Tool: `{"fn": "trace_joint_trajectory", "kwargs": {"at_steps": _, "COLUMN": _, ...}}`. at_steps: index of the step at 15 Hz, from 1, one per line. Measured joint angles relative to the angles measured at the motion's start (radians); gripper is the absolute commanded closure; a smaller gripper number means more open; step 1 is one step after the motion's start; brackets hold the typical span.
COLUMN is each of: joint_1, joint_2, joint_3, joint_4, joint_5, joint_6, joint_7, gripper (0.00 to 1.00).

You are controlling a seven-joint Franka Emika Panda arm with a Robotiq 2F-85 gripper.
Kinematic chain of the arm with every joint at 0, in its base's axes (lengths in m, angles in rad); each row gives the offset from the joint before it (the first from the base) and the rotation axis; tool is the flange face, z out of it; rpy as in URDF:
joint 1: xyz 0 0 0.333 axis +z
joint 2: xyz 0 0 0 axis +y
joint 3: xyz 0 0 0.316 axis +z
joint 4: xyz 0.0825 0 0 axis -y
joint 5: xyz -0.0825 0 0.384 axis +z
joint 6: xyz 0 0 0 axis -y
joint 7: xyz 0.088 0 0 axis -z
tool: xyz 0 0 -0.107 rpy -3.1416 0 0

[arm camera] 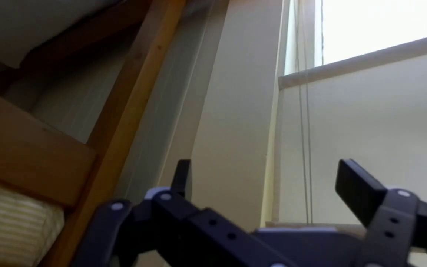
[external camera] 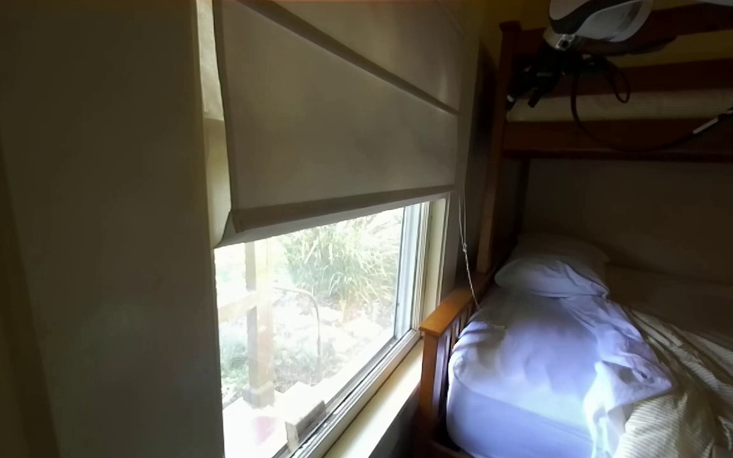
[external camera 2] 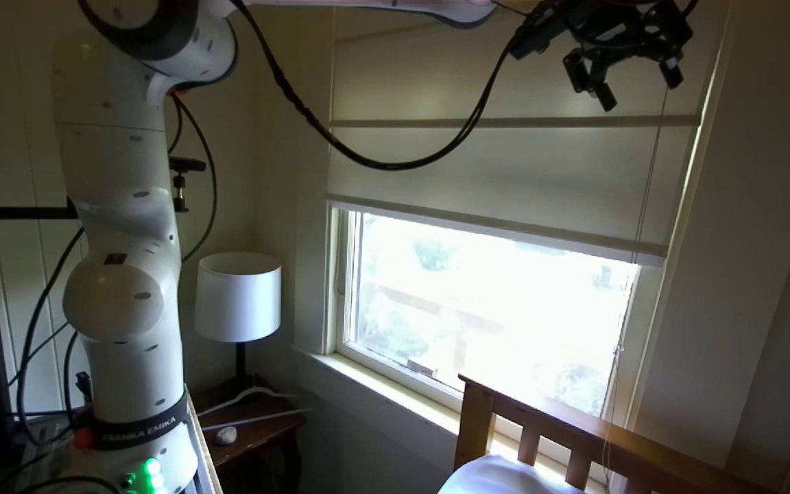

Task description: Pull the curtain up

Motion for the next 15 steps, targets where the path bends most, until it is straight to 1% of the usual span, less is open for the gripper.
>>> {"fn": "trace_joint_trajectory", "kwargs": {"at_steps": 2, "joint_1": -0.022, "joint_2": 0.075, "joint_3": 0.002, "joint_4": 0.088, "joint_5": -0.001, "joint_6": -0.013, "joint_7": 0.033, "gripper": 0.0}}
{"fn": "trace_joint_trajectory", "kwargs": {"at_steps": 5, "joint_1": -0.032, "joint_2": 0.122, "joint_3": 0.003, "joint_4": 0.144, "joint_5": -0.001, "joint_6": -0.022, "joint_7": 0.048, "gripper": 0.0}}
{"fn": "trace_joint_trajectory", "kwargs": {"at_steps": 7, "joint_1": -0.032, "joint_2": 0.123, "joint_3": 0.006, "joint_4": 0.137, "joint_5": 0.044, "joint_6": -0.023, "joint_7": 0.028, "gripper": 0.0}}
{"fn": "trace_joint_trajectory", "kwargs": {"at_steps": 10, "joint_1": -0.034, "joint_2": 0.133, "joint_3": 0.007, "joint_4": 0.122, "joint_5": 0.16, "joint_6": -0.025, "joint_7": -0.036, "gripper": 0.0}}
{"fn": "trace_joint_trajectory", "kwargs": {"at_steps": 14, "joint_1": -0.107, "joint_2": 0.187, "joint_3": 0.045, "joint_4": 0.13, "joint_5": 0.284, "joint_6": -0.031, "joint_7": -0.143, "gripper": 0.0}}
{"fn": "trace_joint_trajectory", "kwargs": {"at_steps": 15, "joint_1": -0.123, "joint_2": 0.204, "joint_3": 0.046, "joint_4": 0.142, "joint_5": 0.26, "joint_6": -0.046, "joint_7": -0.137, "gripper": 0.0}}
